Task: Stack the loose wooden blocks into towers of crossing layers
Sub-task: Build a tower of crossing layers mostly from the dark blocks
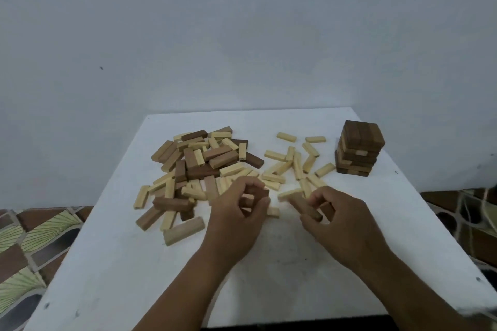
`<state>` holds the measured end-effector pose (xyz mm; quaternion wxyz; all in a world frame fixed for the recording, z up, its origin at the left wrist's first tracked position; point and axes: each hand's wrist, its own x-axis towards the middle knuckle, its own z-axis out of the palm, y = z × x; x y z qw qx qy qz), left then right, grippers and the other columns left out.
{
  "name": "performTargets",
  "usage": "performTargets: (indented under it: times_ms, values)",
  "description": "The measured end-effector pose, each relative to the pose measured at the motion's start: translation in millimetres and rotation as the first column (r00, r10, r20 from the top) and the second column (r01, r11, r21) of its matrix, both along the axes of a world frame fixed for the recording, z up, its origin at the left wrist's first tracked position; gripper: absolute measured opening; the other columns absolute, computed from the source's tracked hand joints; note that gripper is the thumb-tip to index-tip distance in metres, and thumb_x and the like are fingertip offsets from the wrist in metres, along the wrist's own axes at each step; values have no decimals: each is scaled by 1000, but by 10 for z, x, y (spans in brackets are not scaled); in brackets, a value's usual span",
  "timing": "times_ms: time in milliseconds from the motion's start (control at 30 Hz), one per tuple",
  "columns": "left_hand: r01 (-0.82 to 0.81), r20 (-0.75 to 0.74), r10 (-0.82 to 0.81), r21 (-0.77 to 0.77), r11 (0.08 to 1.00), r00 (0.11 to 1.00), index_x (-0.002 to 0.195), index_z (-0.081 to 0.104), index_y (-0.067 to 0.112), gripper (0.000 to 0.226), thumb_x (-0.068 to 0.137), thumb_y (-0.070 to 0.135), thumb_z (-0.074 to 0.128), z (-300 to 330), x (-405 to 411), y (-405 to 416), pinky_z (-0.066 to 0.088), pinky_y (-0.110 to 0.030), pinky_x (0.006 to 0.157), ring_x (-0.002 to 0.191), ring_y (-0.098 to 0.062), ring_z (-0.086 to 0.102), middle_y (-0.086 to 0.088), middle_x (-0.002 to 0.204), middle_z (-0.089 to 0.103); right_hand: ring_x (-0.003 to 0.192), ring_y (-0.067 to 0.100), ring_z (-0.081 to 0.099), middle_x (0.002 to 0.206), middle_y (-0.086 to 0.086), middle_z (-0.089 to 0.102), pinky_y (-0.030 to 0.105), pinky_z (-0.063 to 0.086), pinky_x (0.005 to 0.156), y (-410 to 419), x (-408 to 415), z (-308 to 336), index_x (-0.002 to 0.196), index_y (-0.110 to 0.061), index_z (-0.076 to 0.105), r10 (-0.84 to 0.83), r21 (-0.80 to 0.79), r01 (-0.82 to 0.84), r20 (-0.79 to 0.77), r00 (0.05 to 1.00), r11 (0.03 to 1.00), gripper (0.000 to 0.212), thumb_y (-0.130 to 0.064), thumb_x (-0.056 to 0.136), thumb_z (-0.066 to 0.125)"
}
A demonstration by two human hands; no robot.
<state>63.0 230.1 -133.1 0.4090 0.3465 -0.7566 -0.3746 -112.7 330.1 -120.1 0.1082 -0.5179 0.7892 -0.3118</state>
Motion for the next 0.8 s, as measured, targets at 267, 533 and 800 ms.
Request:
performTargets:
  times_ms: [267,533,800]
  values:
    - [124,116,-122,-6,992,986,91,68,24,12,84,18,75,-5,-909,364,48,-8,64,78,2,63,19,80,67,82,3,58,91,-21,58,20,50,75,521,-505,-163,101,-40,49,-170,102,165,47,984,981,32,-59,82,66]
    - [72,251,-44,-104,992,967,93,69,22,8,86,19,72,-212,-1109,413,50,-13,67,70,-1,61,14,91,64,105,8,52,110,-7,49,14,39,80,549,-729,-159,110,-27,43,-170,75,171,-20,985,982,29,-9,91,54]
    - [131,372,-119,-9,991,921,108,68,32,23,87,23,71,-119,-1029,282,44,-2,70,80,6,59,21,101,59,121,17,56,138,0,57,32,46,104,440,-752,-134,149,-21,39,-133,119,137,-35,990,983,58,-35,96,58]
